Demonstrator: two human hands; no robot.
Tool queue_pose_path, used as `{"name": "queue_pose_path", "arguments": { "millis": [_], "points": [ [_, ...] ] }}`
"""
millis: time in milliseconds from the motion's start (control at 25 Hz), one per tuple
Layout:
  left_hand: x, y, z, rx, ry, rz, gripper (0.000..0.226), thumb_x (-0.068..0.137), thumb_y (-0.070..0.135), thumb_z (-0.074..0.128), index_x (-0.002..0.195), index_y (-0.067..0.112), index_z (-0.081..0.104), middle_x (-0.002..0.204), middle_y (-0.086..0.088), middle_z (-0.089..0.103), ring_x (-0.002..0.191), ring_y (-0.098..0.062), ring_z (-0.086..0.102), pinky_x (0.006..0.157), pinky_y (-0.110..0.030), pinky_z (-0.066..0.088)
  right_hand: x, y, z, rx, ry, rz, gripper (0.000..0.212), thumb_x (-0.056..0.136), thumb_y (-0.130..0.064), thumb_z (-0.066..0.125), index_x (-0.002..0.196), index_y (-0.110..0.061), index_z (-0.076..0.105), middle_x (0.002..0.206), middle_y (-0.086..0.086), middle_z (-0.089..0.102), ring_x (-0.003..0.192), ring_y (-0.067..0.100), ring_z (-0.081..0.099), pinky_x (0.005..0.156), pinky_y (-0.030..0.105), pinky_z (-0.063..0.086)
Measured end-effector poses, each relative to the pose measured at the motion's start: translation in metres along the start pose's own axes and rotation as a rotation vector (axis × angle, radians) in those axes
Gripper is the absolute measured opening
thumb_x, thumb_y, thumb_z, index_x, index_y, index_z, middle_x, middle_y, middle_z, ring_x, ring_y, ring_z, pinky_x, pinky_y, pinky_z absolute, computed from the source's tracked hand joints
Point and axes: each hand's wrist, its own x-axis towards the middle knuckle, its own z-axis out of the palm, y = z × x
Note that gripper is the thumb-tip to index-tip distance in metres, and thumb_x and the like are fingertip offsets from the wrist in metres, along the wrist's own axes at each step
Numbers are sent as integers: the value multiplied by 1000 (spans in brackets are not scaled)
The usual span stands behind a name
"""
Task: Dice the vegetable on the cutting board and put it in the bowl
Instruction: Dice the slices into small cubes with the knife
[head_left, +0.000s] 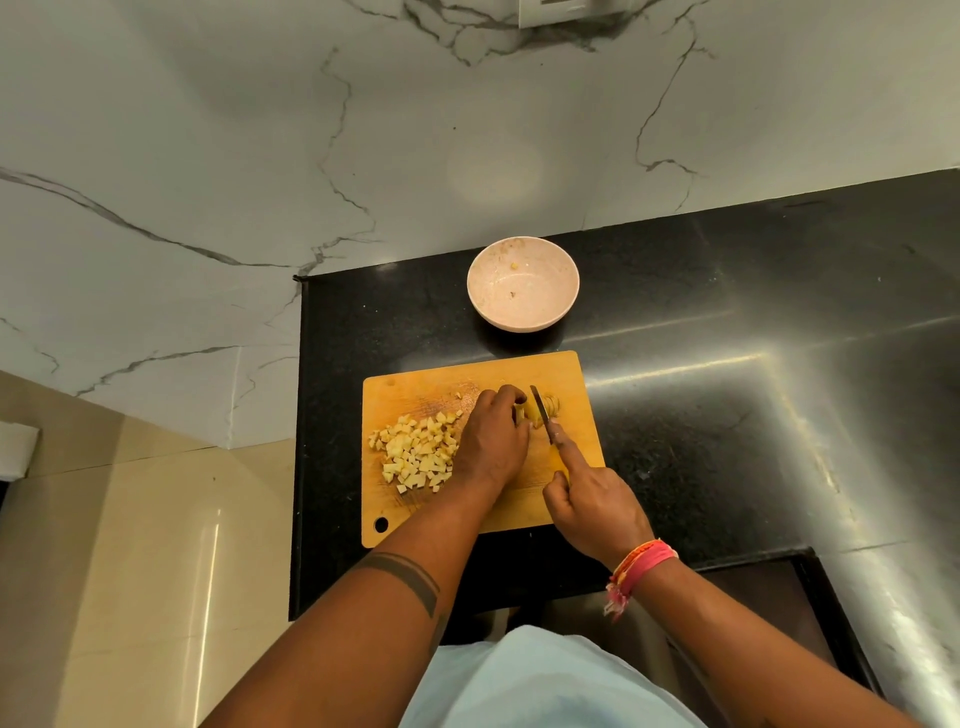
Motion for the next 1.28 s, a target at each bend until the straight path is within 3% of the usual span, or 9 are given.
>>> {"name": "queue_pose_path", "arguments": {
  "millis": [240, 400, 600, 840, 920, 1120, 1280],
  "points": [
    [-13, -14, -10, -129, 85, -23, 29, 93, 19, 72, 121, 23, 67, 115, 4, 62, 99, -10, 62, 92, -27, 54, -13, 1, 8, 5, 4, -37, 74, 98, -29, 45, 161, -36, 7, 54, -4, 50, 44, 14, 46, 44, 29, 31],
    [-30, -30, -6, -55, 26, 4, 28, 91, 27, 74, 116, 21, 65, 110, 7, 58, 97, -9, 58, 86, -24, 50, -25, -1, 20, 9, -29, -14, 72, 99, -29, 45, 162, -35, 10, 55, -4, 50, 47, 14, 47, 45, 34, 36],
    [-28, -32, -5, 92, -32, 58, 42, 95, 30, 67, 135, 18, 60, 121, 1, 51, 114, -17, 51, 97, -31, 46, -26, -1, 24, -33, -59, 19, 70, 101, -32, 41, 162, -34, 6, 59, -3, 52, 50, 14, 48, 47, 34, 39],
    [-25, -29, -4, 94, -69, 129, 45, 98, 24, 63, 142, 14, 57, 124, 1, 49, 116, -14, 48, 105, -26, 41, -35, -2, 24, -61, -51, 13, 71, 100, -34, 40, 162, -35, 4, 57, -6, 49, 48, 13, 48, 45, 32, 36],
    [-24, -24, -3, 96, -73, 144, 45, 99, 23, 62, 142, 14, 57, 125, 1, 49, 115, -14, 49, 105, -27, 42, -37, -1, 23, -52, -47, 23, 71, 100, -32, 41, 162, -34, 6, 56, -7, 47, 47, 12, 46, 44, 29, 30],
    [-29, -26, 0, 44, -47, 70, 46, 98, 24, 64, 142, 14, 57, 123, 1, 49, 111, -13, 52, 101, -27, 46, -33, -7, 23, -80, -58, 2, 71, 101, -33, 40, 162, -32, 4, 58, -5, 49, 50, 15, 51, 48, 36, 43],
    [-30, -24, -1, 54, -33, 68, 44, 98, 24, 64, 140, 15, 58, 120, 1, 49, 108, -13, 53, 98, -25, 47, -28, -15, 25, -123, -88, 15, 71, 101, -34, 37, 161, -32, 0, 62, -3, 52, 52, 16, 52, 50, 36, 43]
  ]
}}
